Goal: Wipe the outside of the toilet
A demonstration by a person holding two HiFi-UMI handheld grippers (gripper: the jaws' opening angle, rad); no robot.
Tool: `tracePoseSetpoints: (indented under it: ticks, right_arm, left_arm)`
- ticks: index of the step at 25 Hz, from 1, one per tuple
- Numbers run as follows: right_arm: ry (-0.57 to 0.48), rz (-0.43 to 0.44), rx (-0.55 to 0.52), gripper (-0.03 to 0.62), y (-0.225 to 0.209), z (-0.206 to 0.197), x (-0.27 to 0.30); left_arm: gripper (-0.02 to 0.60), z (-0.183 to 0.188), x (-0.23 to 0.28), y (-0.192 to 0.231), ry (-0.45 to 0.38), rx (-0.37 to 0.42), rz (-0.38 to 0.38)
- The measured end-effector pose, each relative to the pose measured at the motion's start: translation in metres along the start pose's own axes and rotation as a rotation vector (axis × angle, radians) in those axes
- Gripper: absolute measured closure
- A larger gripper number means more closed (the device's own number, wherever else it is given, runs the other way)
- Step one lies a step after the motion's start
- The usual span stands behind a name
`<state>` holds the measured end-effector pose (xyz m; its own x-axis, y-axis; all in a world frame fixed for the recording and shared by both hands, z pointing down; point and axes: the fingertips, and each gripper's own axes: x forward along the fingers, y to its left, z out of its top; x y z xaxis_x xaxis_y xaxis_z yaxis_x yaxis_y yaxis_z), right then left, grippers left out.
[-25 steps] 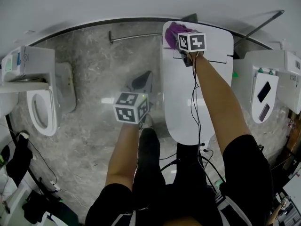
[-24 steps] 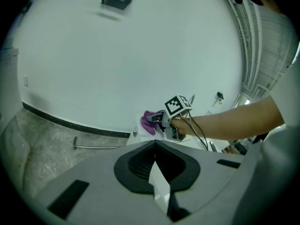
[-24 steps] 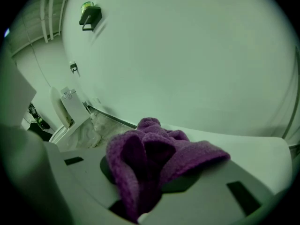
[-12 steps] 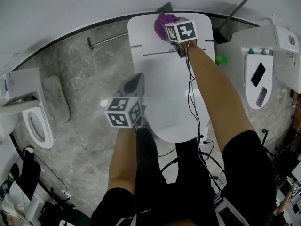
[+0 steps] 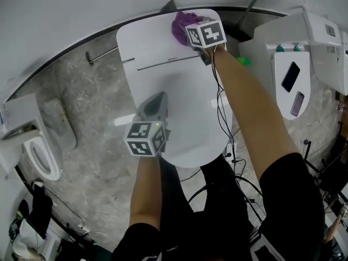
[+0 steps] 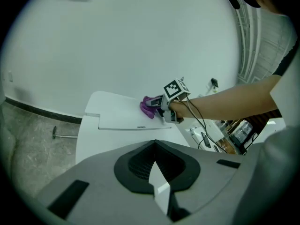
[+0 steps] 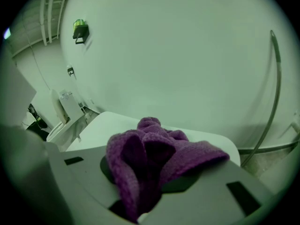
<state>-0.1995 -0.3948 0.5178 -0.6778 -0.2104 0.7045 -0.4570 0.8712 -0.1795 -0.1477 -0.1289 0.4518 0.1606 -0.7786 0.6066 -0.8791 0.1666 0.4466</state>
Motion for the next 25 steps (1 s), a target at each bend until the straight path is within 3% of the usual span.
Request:
tracePoseSetpoints:
  ticks: [4, 11, 19, 23, 25]
  right_arm:
    - [0.013, 0.008, -0.013, 0.476, -0.028, -0.009, -0.012]
    - [-0.054, 0.042, -0.021, 0.477, -0.065, -0.019, -0.029]
    - [-0.023, 0.095, -0.06, 0.477, -0.092, -0.028, -0.043]
    - [-0.006, 0.094, -0.035, 0.477, -0.119, -0.036, -0.055]
    - [0.0, 0.106, 0.035, 0.476, -0.133, -0.041, -0.06]
  left_arm:
    - [0.574, -0.005, 0.021, -0.022, -0.001, -0.014, 0.004]
    - [0.574, -0.006, 0.053, -0.063, 0.011, 0.058, -0.005]
    - [0.574, -0.013, 0.075, -0.086, 0.024, 0.078, 0.023]
    - [0.574, -0.007, 0.082, -0.099, 0.032, 0.087, 0.033]
    - [0.574, -0.002, 0.084, -0.108, 0.036, 0.095, 0.033]
